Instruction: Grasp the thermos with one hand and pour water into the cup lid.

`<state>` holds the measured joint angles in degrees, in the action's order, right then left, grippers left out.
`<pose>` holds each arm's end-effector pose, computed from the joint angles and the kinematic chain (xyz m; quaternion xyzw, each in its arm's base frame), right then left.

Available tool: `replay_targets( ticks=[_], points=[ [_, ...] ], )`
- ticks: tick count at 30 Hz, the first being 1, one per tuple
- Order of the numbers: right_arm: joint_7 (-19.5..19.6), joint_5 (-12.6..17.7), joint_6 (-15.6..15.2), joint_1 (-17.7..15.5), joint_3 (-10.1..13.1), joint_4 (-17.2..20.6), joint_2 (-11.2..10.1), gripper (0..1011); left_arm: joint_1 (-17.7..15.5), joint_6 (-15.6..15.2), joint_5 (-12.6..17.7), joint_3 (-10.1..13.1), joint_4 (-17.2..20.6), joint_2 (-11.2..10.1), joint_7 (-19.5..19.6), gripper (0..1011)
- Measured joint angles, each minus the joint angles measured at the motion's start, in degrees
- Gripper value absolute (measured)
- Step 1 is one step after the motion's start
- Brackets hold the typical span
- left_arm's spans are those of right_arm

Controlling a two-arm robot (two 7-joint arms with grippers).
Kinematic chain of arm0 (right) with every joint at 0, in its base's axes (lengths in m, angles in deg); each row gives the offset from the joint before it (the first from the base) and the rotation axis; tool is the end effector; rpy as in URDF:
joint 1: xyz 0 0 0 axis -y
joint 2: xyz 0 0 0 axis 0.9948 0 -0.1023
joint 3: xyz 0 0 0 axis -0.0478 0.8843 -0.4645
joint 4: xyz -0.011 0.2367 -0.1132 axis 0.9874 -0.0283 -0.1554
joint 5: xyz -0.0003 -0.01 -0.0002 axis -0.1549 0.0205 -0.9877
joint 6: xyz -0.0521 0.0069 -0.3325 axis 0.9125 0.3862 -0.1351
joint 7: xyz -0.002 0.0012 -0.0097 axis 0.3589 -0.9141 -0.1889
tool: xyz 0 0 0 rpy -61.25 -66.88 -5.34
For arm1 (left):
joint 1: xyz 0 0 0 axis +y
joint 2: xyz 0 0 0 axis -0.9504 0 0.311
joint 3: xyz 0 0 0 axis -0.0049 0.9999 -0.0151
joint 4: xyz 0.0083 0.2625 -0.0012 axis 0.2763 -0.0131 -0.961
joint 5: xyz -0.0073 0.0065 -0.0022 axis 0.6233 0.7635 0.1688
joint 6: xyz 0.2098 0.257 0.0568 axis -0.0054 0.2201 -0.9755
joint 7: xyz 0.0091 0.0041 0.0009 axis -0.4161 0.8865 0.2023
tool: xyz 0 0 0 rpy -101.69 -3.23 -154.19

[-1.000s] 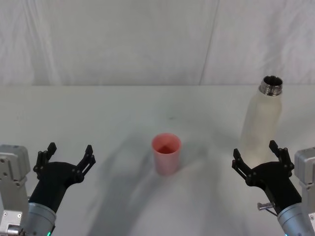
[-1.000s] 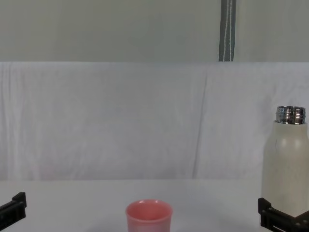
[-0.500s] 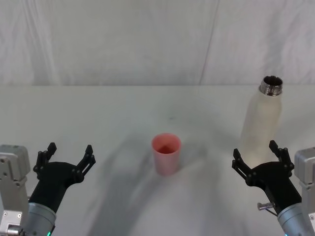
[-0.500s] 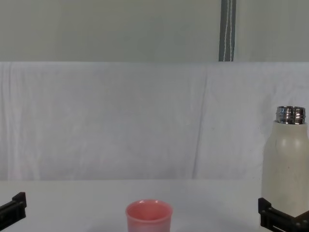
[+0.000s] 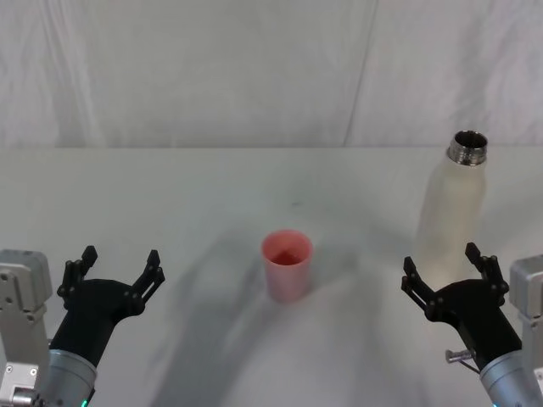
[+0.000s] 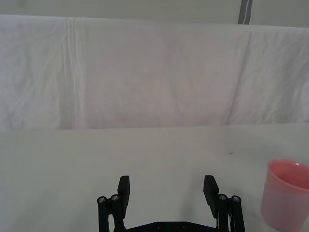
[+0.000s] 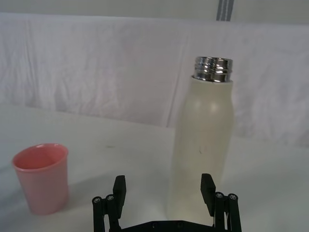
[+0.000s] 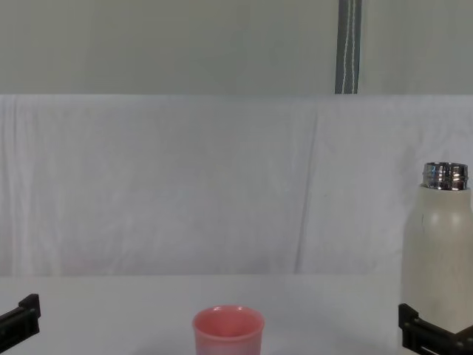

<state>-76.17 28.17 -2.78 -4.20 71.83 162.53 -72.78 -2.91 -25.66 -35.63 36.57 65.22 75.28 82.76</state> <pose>0.2971 0.0503 -0.2716 -0.0006 -0.0397 -0.6064 0.7941 0.2877 0.0281 -0.2596 -0.0174 0.0064 0.6616 0.7496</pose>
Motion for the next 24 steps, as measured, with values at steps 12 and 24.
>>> replay_targets(
  ticks=[12,24],
  points=[
    [-2.4,1.4,-0.2,-1.2,3.5,0.6,1.9,1001,0.0,0.0,0.0,0.0,0.0,0.0,0.0,1001],
    [-6.3,2.7,0.4,0.3,5.7,-1.4,3.0,1001,0.0,0.0,0.0,0.0,0.0,0.0,0.0,1001]
  ],
)
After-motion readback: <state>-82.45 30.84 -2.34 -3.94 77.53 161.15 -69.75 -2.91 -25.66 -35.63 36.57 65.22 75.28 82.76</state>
